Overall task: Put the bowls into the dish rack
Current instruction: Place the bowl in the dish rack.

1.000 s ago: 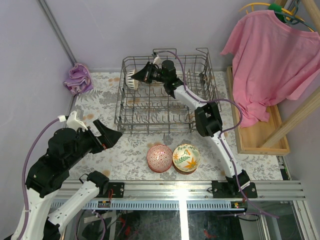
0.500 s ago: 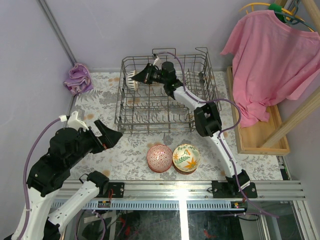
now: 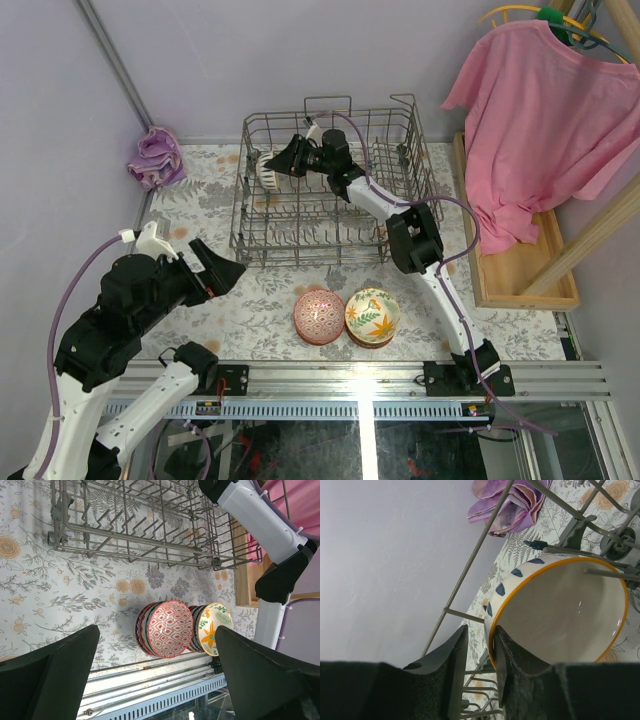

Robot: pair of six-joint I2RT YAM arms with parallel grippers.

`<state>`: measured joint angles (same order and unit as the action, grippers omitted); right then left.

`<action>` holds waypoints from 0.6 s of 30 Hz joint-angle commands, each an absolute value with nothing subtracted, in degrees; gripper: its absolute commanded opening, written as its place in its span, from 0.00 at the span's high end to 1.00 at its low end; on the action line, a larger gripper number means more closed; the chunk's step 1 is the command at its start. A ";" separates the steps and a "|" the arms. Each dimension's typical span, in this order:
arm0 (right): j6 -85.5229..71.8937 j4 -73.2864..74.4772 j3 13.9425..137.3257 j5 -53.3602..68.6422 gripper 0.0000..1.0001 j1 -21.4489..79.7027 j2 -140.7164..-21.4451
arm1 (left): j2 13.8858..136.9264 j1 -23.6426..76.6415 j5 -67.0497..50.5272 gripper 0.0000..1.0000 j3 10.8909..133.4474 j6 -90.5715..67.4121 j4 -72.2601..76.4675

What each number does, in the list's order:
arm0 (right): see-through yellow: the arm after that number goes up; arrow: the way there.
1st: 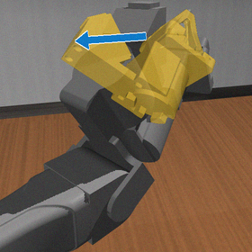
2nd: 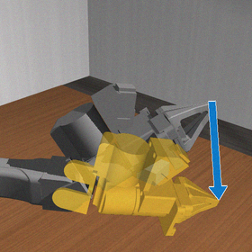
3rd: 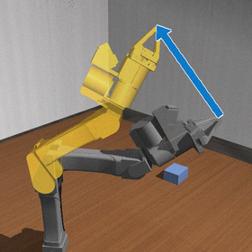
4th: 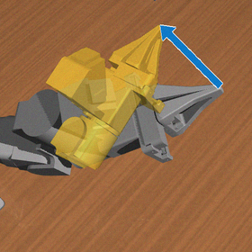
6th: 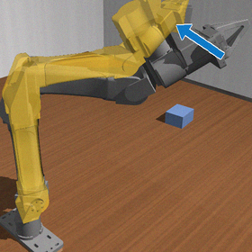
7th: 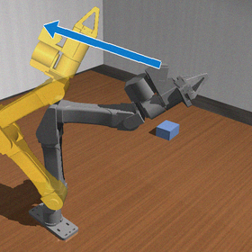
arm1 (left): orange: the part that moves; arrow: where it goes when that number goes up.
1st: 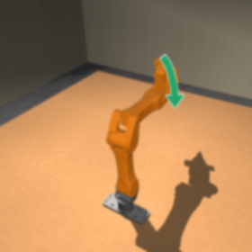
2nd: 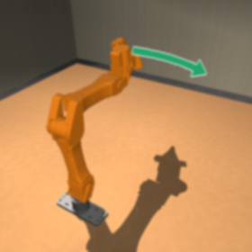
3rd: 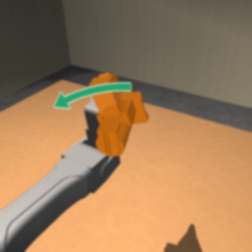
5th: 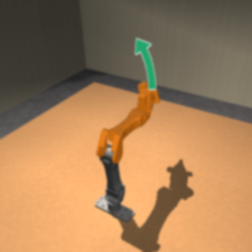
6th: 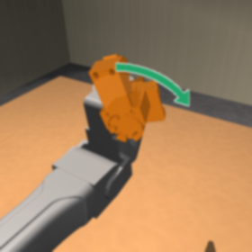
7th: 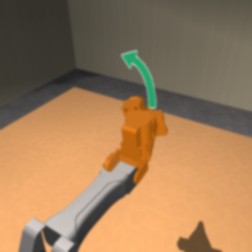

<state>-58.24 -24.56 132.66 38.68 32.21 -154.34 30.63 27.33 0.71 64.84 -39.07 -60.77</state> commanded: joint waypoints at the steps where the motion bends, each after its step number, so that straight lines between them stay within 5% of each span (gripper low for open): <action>1: -56.57 -25.41 133.17 41.00 0.66 33.13 -151.16 | 30.96 27.52 0.89 0.00 64.86 -37.88 -57.96; 7: -55.44 -23.61 134.13 40.69 0.62 33.13 -150.30 | 31.05 27.51 0.92 0.00 65.03 -37.57 -57.92; 10: -55.18 -23.32 134.18 40.69 0.50 33.13 -149.78 | 30.94 27.51 1.07 0.00 65.04 -37.53 -57.99; 18: -54.67 -24.51 131.91 39.63 0.40 33.16 -146.93 | 30.70 27.51 1.02 0.00 65.07 -37.62 -58.01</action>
